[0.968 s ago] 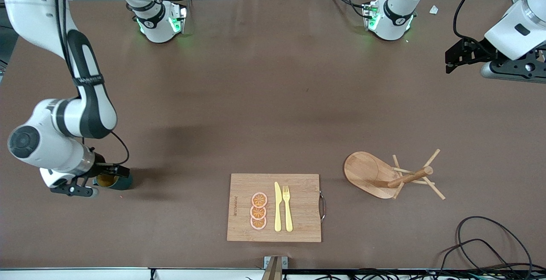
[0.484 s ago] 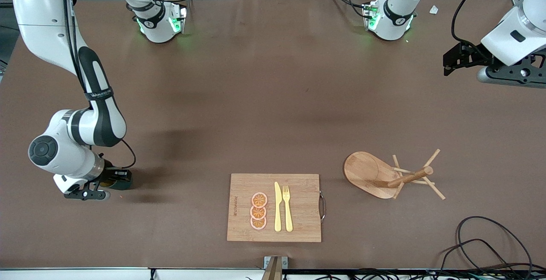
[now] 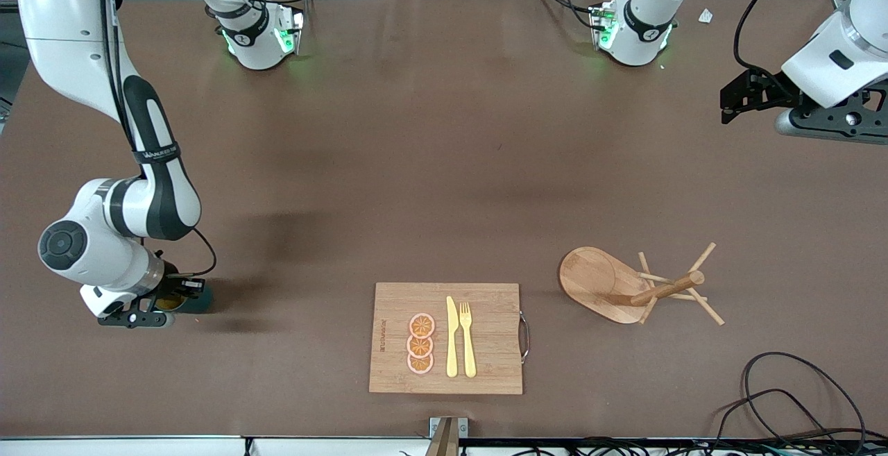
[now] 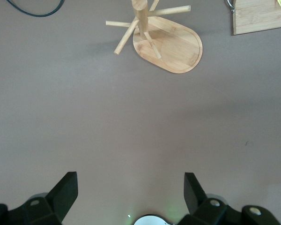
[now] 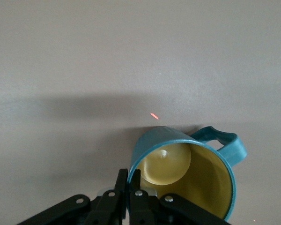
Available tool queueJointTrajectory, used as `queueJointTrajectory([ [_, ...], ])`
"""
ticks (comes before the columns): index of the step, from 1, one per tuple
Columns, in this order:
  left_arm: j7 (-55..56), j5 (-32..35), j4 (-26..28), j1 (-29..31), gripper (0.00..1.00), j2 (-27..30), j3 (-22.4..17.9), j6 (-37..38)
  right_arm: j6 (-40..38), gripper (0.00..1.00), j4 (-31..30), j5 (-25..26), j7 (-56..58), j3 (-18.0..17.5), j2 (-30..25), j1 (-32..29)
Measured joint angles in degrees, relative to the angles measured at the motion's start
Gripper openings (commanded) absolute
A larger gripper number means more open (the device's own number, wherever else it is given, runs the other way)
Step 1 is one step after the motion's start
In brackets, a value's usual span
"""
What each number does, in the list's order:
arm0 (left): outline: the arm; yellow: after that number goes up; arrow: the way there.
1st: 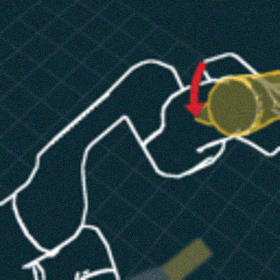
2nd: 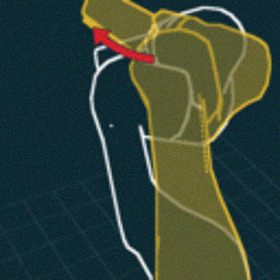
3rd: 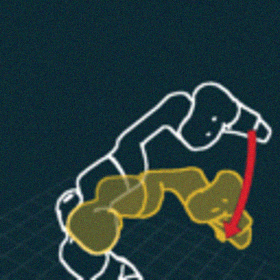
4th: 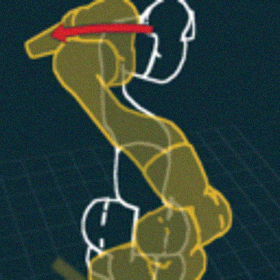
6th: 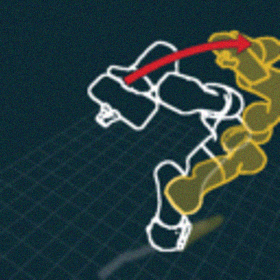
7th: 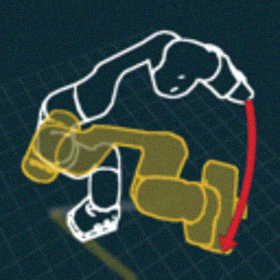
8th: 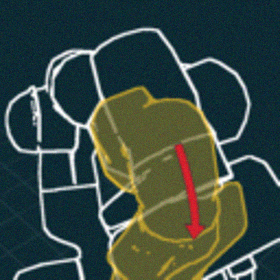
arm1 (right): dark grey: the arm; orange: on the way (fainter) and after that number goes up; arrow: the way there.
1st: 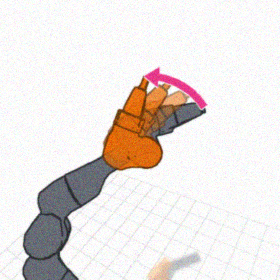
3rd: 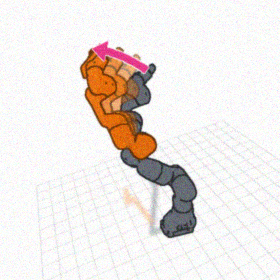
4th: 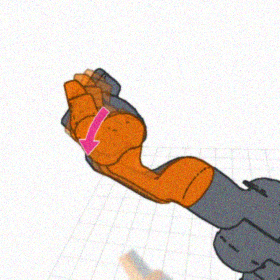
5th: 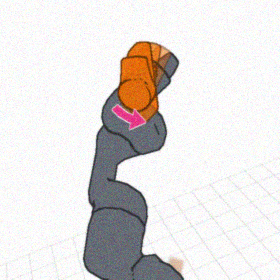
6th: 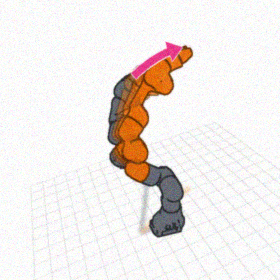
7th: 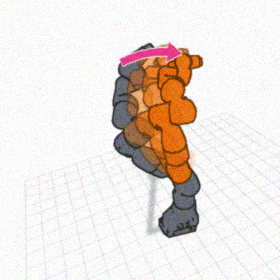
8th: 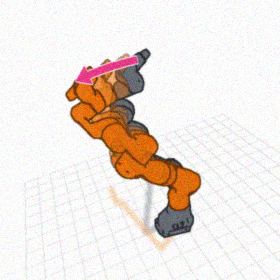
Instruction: Pass cup and hang on rack
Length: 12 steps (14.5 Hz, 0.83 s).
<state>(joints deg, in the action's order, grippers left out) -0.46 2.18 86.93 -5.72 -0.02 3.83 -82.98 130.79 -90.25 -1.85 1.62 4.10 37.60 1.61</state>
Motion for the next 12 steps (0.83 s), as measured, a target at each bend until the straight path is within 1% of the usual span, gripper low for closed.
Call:
queueJointTrajectory([
  [3, 0.00, 0.00, 0.00, 0.02, 1.00, 0.00, 0.00, 0.00, -6.88, 0.01, 4.00, -1.75, -1.70, -0.63, -0.06, 1.20],
  [5, 0.00, 0.00, -0.01, 0.00, 1.00, 0.00, 0.01, 0.00, -12.30, 0.01, 7.69, -2.65, -7.28, -1.15, -0.20, 4.14],
  [8, 0.00, 0.00, -0.08, 0.00, 1.00, 0.00, 0.02, 0.00, -17.81, 0.01, 12.29, -2.71, -22.26, -1.62, -0.35, 12.65],
  [10, 0.00, 0.00, -0.11, 0.00, 1.00, 0.00, 0.02, 0.00, -17.80, 0.01, 13.00, -2.72, -31.95, -1.69, -0.33, 19.21],
  [12, 0.00, 0.00, -0.12, -0.01, 1.00, 0.00, 0.03, 0.00, -14.62, 0.01, 13.09, -2.72, -41.98, -1.72, -0.08, 25.62],
])
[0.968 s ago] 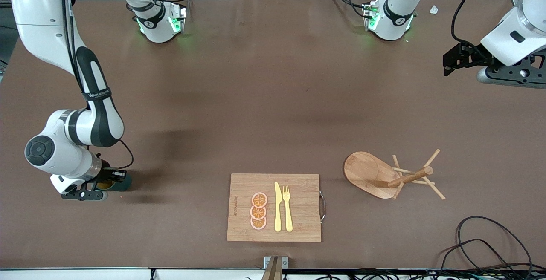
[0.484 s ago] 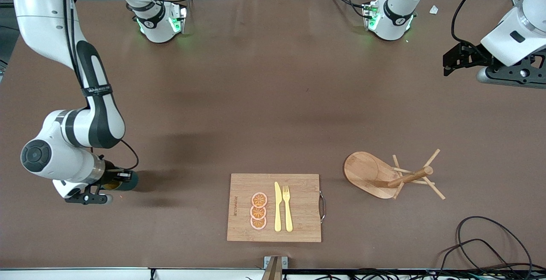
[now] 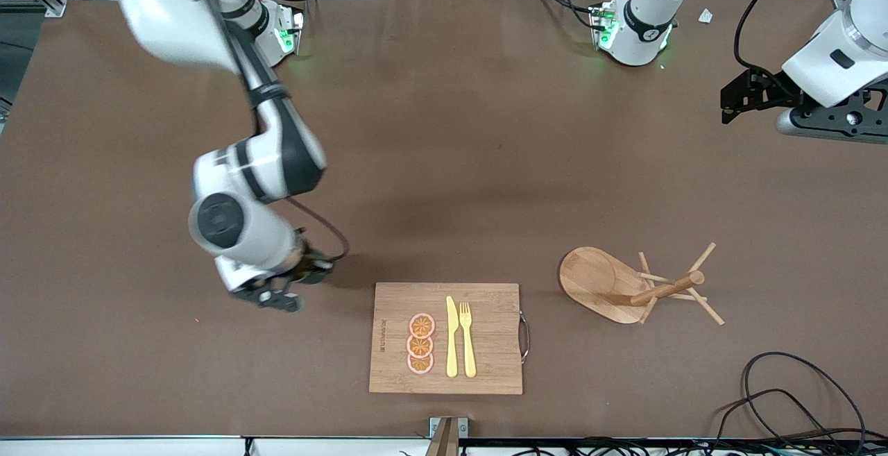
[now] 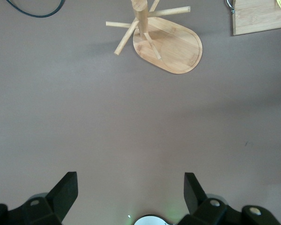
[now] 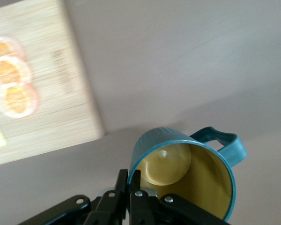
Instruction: Pass cup and hang on rack
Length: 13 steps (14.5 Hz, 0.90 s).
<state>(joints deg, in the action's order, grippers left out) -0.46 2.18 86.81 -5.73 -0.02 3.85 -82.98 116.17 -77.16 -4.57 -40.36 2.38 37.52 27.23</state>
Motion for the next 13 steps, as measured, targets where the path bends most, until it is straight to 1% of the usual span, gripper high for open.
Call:
queueJointTrajectory([
  [3, 0.00, 0.00, -0.01, -0.06, 1.00, -0.02, 0.03, 0.00, 8.26, 0.01, 0.00, -0.02, -14.69, -0.07, 1.57, 8.55],
  [5, -0.01, 0.00, 0.00, -0.21, 1.00, -0.34, 0.11, 0.00, 14.85, 0.01, 1.21, -0.02, -24.35, -0.12, 4.55, 14.11],
  [7, -0.02, 0.00, -0.01, -0.38, 1.00, -0.89, 0.87, 0.00, 16.69, 0.01, 5.98, 0.00, -33.28, 0.04, 9.65, 19.23],
  [9, -0.02, 0.00, -0.01, -0.62, 1.00, -1.44, 2.91, 0.00, 15.26, 0.02, 11.61, 0.02, -40.35, 0.37, 14.53, 22.55],
  [10, 0.13, 0.00, -0.01, -0.87, 1.00, -1.86, 4.15, 0.00, 13.87, 0.08, 13.63, 0.02, -42.42, 0.52, 16.06, 23.30],
  [11, 0.96, 0.00, -0.01, -1.06, 1.00, -2.37, 5.40, -0.09, 12.99, 0.21, 14.93, 0.02, -44.04, 0.61, 16.89, 23.56],
  [12, 2.76, 0.00, -0.02, -1.23, 1.00, -2.97, 6.61, -0.40, 12.56, 0.40, 15.60, 0.02, -45.33, 0.66, 17.24, 23.56],
  [13, 5.10, 0.00, -0.05, -1.42, 1.00, -3.61, 7.63, -1.05, 12.16, 0.53, 15.91, 0.02, -46.11, 0.78, 17.28, 23.53],
])
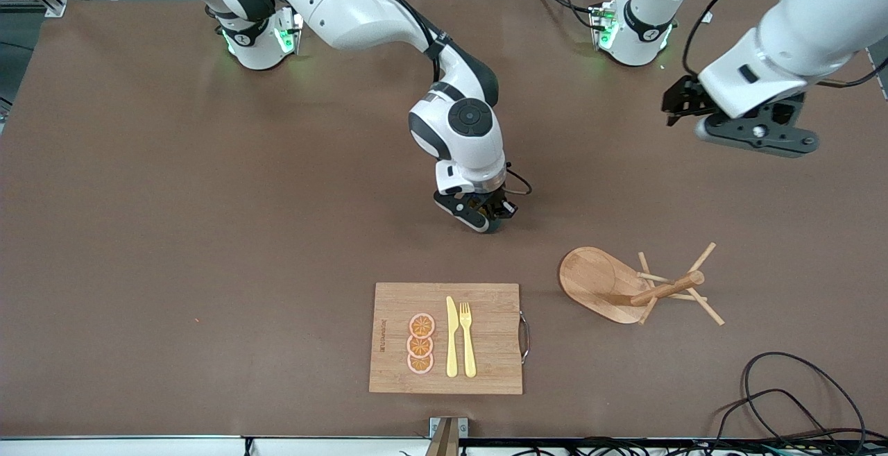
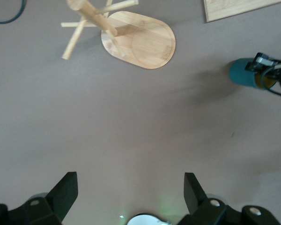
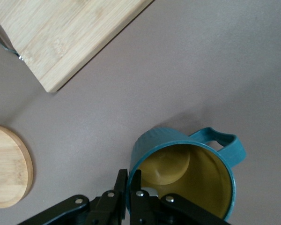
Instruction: Pass cup and hang on rack
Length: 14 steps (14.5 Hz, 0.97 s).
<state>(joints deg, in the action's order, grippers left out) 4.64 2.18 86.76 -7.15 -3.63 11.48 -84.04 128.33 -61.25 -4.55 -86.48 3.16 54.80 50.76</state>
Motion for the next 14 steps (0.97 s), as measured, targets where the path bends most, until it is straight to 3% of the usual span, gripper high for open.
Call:
queueJointTrajectory([
  [1, 2.53, 0.00, -0.04, -0.33, 1.00, -0.65, 0.74, -0.80, -0.38, 0.81, 0.30, 0.00, -0.38, 0.17, -0.01, -0.12],
  [2, 4.95, 0.00, -0.08, -0.67, 1.00, -1.28, 1.45, -1.74, -0.88, 1.00, 0.72, 0.00, -0.55, 0.39, -0.03, -0.36],
  [6, 14.88, 0.00, -0.20, -3.63, 1.00, -3.78, 2.90, -5.18, -7.81, 1.00, 2.99, -0.01, 5.02, 0.79, -2.29, -5.08],
  [10, 26.95, 0.03, -0.37, -9.32, 1.00, -6.34, 3.09, -7.60, -19.50, 1.00, 3.80, -0.02, 25.19, 1.13, -8.25, -13.20],
  [14, 42.13, 2.28, -0.36, -15.77, 1.00, -10.72, 3.16, -13.67, -30.33, 1.00, 3.81, -0.07, 49.11, 1.41, -15.01, -25.25],
])
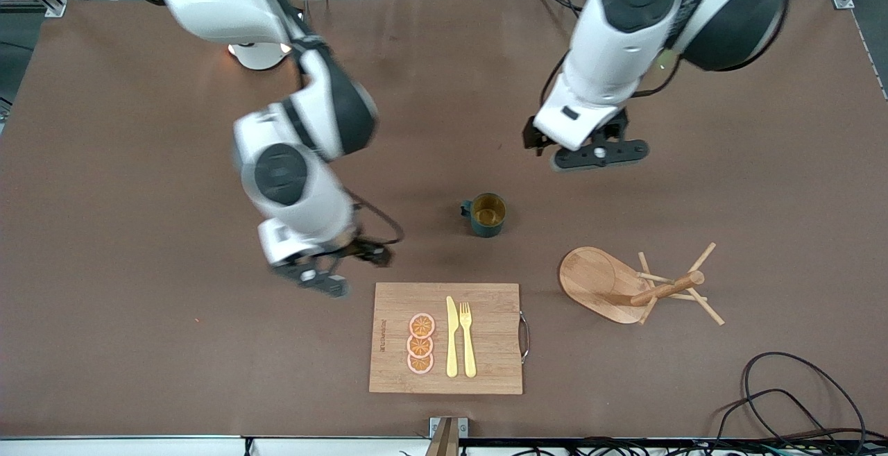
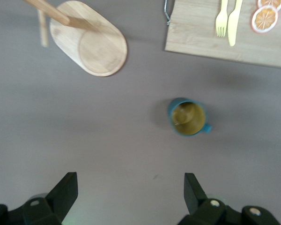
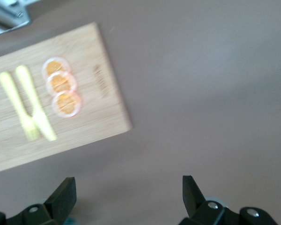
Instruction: Pass cup and hang on rack
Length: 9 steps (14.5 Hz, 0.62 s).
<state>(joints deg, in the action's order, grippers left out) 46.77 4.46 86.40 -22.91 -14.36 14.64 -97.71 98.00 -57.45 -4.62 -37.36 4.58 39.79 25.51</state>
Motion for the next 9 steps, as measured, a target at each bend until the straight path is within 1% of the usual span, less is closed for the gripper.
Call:
queueJointTrajectory([
  [2, 9.10, 2.81, 0.01, -3.59, 1.00, -3.38, 0.02, -4.31, -2.60, 1.00, -0.07, -0.04, 9.74, 0.01, -1.97, -5.84],
  [4, 18.90, 6.72, -0.07, -7.39, 1.00, -7.15, 0.04, -7.76, -3.45, 1.00, -0.11, -0.05, 17.65, -0.01, -3.08, -10.90],
  [9, 48.97, 20.98, -1.29, -16.61, 0.99, -16.36, 0.09, -10.31, -3.80, 1.00, -0.42, 0.01, 30.07, 0.02, -5.67, -20.82],
])
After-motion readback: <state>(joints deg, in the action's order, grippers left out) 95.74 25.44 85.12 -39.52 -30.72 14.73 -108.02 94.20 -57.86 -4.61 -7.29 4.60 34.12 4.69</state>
